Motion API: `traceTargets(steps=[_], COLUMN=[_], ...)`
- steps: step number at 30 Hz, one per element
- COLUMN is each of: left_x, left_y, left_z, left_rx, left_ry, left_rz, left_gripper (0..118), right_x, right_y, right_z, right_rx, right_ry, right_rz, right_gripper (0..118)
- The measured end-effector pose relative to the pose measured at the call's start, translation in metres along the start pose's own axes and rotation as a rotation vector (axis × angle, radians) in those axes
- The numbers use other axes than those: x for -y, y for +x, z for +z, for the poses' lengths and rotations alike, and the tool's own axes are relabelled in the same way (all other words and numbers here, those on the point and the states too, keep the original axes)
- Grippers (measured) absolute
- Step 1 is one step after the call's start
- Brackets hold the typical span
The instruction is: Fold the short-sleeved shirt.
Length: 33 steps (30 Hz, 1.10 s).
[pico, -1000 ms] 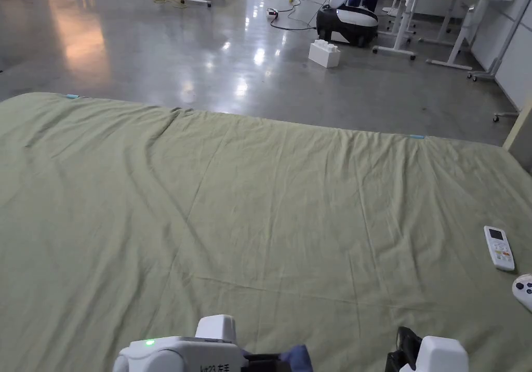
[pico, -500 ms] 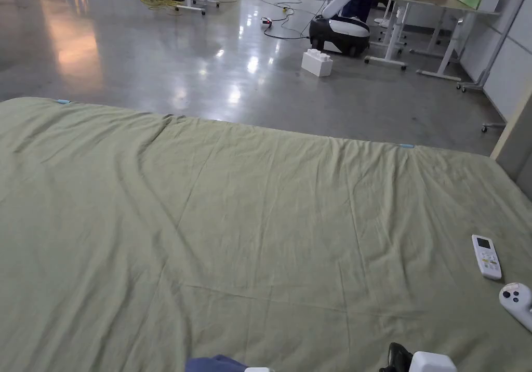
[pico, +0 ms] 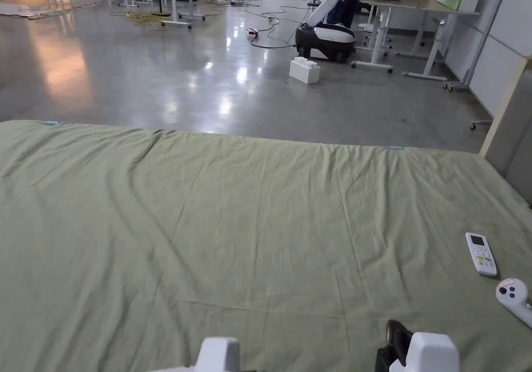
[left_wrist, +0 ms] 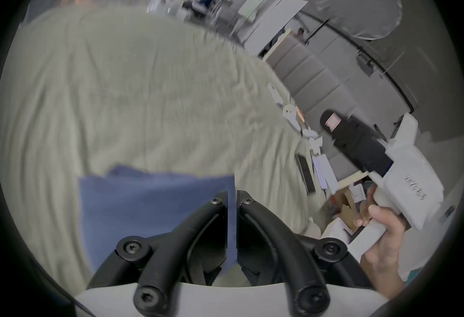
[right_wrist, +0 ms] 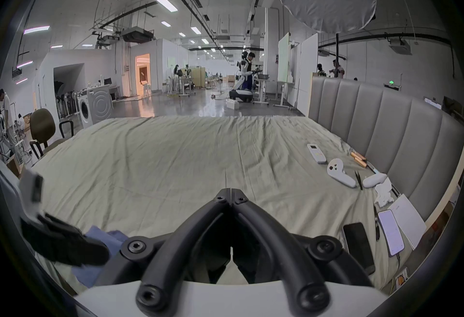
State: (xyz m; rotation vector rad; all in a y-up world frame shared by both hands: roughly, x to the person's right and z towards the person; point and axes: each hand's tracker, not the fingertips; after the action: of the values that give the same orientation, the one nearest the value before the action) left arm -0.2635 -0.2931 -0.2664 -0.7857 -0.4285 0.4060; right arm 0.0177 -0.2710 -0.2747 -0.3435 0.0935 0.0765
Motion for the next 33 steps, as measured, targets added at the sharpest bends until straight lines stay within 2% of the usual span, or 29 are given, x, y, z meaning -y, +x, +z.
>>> traceTargets(steps=[2, 6, 12, 18, 22, 24, 28, 29, 30, 33], left_x=[-0.015, -0.039, -0.06, -0.07, -0.073, -0.07, -0.053, -0.046, -0.04, -0.023], left_y=[-0.001, -0.007, -0.025, -0.035, -0.034, -0.037, -0.049, -0.054, -0.059, -0.071], left_z=[0.021, 0.057, 0.091, 0.111, 0.118, 0.119, 0.115, 0.112, 0.11, 0.106], left_rx=[-0.065, -0.307, -0.545, -0.655, -0.673, -0.673, -0.672, -0.678, -0.685, -0.699], left_ry=[0.11, 0.355, 0.577, 0.693, 0.705, 0.69, 0.624, 0.603, 0.581, 0.529], left_rz=[-0.073, -0.213, -0.229, -0.26, -0.295, -0.288, -0.265, -0.257, -0.247, -0.205], left_gripper=[7, 7, 7, 7, 7, 7, 7, 7, 7, 7], right_x=[-0.009, -0.028, -0.053, -0.074, -0.081, -0.077, -0.038, -0.02, -0.007, 0.041], right_y=[-0.002, -0.008, -0.017, -0.023, -0.025, -0.024, -0.032, -0.037, -0.045, -0.071], right_z=[0.0, -0.002, -0.001, 0.003, 0.005, 0.005, 0.006, 0.006, 0.008, 0.011], right_rx=[0.005, 0.011, 0.029, 0.057, 0.07, 0.056, -0.022, -0.049, -0.06, -0.149], right_ry=[0.029, 0.089, 0.191, 0.278, 0.323, 0.303, 0.14, 0.06, 0.051, -0.113], right_rz=[0.001, 0.018, 0.051, 0.079, 0.117, 0.105, 0.048, 0.01, 0.033, 0.032], right_gripper=[1, 1, 1, 1, 1, 1, 1, 1, 1, 1])
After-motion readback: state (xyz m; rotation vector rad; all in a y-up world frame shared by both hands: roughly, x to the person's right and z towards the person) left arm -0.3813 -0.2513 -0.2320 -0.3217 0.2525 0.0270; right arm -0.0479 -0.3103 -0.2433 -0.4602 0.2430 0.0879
